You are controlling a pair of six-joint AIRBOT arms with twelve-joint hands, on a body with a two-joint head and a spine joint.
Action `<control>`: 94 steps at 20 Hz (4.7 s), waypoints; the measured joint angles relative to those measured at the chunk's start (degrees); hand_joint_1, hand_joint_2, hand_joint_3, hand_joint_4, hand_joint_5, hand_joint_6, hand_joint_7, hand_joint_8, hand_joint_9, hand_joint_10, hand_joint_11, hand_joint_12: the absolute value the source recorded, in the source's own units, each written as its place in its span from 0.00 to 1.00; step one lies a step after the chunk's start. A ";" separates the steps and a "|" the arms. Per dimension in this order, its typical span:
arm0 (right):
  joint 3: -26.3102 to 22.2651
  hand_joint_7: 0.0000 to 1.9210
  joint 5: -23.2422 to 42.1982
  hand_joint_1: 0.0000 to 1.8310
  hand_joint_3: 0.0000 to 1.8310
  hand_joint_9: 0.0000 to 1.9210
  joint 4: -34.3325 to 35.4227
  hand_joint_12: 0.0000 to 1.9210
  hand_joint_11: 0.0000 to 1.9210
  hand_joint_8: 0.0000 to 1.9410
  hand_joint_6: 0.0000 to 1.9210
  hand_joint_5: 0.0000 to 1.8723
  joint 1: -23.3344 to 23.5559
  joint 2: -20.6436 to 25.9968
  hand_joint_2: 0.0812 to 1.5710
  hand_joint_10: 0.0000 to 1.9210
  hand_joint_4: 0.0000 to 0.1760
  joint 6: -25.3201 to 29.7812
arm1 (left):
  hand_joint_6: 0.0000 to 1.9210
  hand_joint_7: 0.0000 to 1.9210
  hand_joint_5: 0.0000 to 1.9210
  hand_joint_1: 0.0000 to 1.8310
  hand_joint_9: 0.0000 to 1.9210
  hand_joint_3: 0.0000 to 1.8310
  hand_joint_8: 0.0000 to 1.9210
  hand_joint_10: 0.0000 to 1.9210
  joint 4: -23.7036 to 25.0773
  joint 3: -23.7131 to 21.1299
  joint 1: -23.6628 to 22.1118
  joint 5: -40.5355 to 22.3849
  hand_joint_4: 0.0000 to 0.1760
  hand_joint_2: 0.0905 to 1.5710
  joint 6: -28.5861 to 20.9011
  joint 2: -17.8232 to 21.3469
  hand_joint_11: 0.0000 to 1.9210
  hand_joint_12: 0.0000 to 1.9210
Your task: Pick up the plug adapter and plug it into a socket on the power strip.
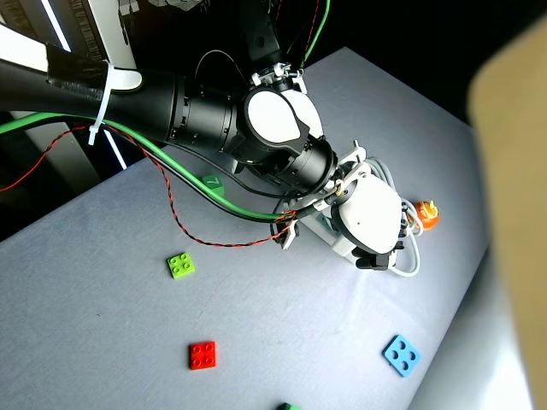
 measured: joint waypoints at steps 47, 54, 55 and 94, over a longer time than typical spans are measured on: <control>-6.34 0.40 5.16 0.58 0.00 0.39 1.33 0.59 0.14 0.00 0.00 0.39 2.51 6.62 0.63 0.00 0.00 -1.33 | 0.00 0.00 0.00 0.17 0.00 0.00 0.00 0.00 0.55 -0.13 0.22 0.13 0.00 0.59 0.02 -0.04 0.00 0.00; -13.79 0.39 5.42 0.57 0.00 0.37 1.20 0.59 0.12 0.00 0.00 0.38 6.05 13.18 0.63 0.00 0.00 -1.44 | 0.00 0.00 0.00 0.17 0.00 0.00 0.00 0.00 -0.20 -0.13 -0.44 1.03 0.00 0.59 -0.74 0.98 0.00 0.00; -14.99 0.39 5.86 0.57 0.00 0.37 1.25 0.59 0.12 0.00 0.00 0.37 6.32 14.29 0.63 0.00 0.00 -1.44 | 0.00 0.00 0.00 0.16 0.00 0.00 0.00 0.00 -0.57 -0.24 -1.03 1.62 0.00 0.59 -0.94 1.46 0.00 0.00; -48.94 0.36 2.58 0.58 0.00 0.35 -44.59 0.60 0.09 0.00 0.00 0.35 4.00 43.01 0.64 0.00 0.00 33.38 | 0.00 0.00 0.00 0.18 0.00 0.00 0.00 0.00 -20.96 -0.20 -29.73 16.57 0.00 0.59 30.01 17.49 0.00 0.00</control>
